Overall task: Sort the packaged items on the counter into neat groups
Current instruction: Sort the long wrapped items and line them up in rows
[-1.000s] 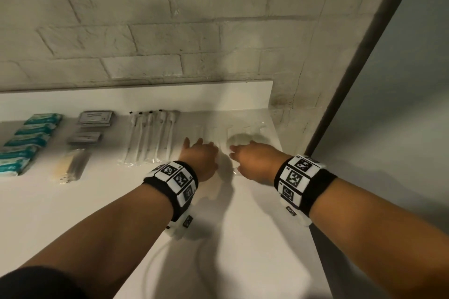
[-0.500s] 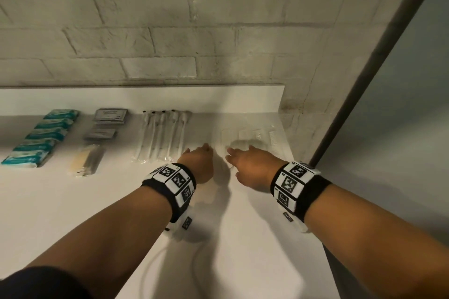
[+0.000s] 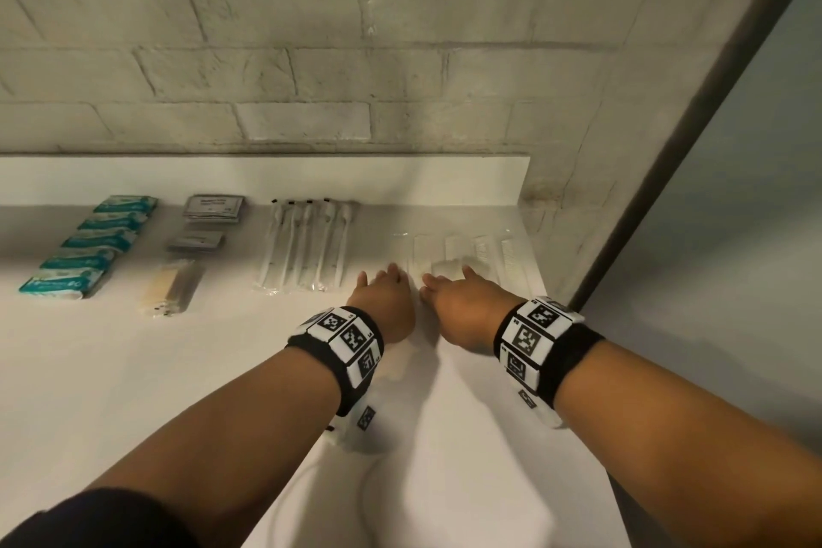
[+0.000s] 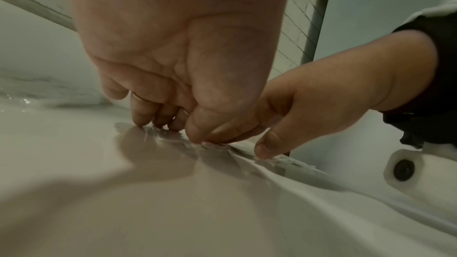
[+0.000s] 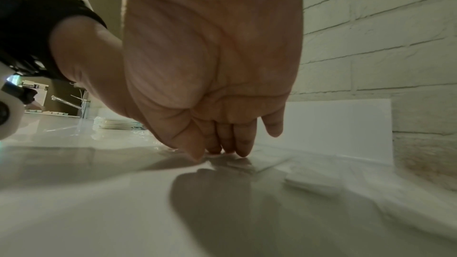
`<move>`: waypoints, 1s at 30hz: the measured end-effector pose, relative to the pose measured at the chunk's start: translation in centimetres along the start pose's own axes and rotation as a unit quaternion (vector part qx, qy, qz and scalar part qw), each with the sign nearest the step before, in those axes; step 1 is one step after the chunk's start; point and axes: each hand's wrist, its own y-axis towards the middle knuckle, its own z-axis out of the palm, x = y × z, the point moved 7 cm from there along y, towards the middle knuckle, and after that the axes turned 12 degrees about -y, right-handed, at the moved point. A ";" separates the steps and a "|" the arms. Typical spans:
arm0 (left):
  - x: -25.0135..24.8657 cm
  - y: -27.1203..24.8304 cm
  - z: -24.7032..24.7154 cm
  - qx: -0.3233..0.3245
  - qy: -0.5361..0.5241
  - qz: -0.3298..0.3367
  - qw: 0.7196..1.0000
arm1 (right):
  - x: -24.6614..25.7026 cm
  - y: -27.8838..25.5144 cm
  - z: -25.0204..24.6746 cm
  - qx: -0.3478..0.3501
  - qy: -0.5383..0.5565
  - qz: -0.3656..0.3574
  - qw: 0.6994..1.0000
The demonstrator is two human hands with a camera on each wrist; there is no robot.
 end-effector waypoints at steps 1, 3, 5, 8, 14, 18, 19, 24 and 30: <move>0.0 -0.1 0.0 0.004 0.001 0.000 1.000 | 0.0 0.0 0.0 0.001 0.000 0.001 1.000; 0.0 -0.2 0.0 0.007 -0.002 -0.003 1.000 | -0.1 -0.1 0.0 -0.007 0.005 0.000 1.000; -0.1 -0.3 -0.1 -0.007 -0.016 0.001 1.000 | -0.2 -0.4 -0.1 -0.029 0.038 -0.005 0.999; -1.0 -0.3 -0.3 -0.028 -0.032 0.037 0.998 | -1.4 -1.0 -0.2 -0.064 0.103 0.019 0.992; -2.3 0.1 0.6 0.020 0.010 0.060 0.998 | -3.4 -1.3 1.3 -0.007 0.084 0.070 0.994; -2.5 0.0 0.5 0.014 0.012 0.060 0.998 | -3.4 -1.3 1.6 -0.018 0.081 0.060 0.995; -2.5 0.0 0.5 0.015 0.012 0.060 0.998 | -3.4 -1.2 1.7 -0.019 0.081 0.059 0.995; -2.7 0.0 0.5 -0.001 0.002 0.063 0.998 | -3.9 -1.7 1.9 -0.031 0.108 0.065 0.992; -5.4 -0.1 0.9 0.013 -0.002 0.124 0.992 | -5.6 -2.3 3.4 0.021 0.127 0.129 0.983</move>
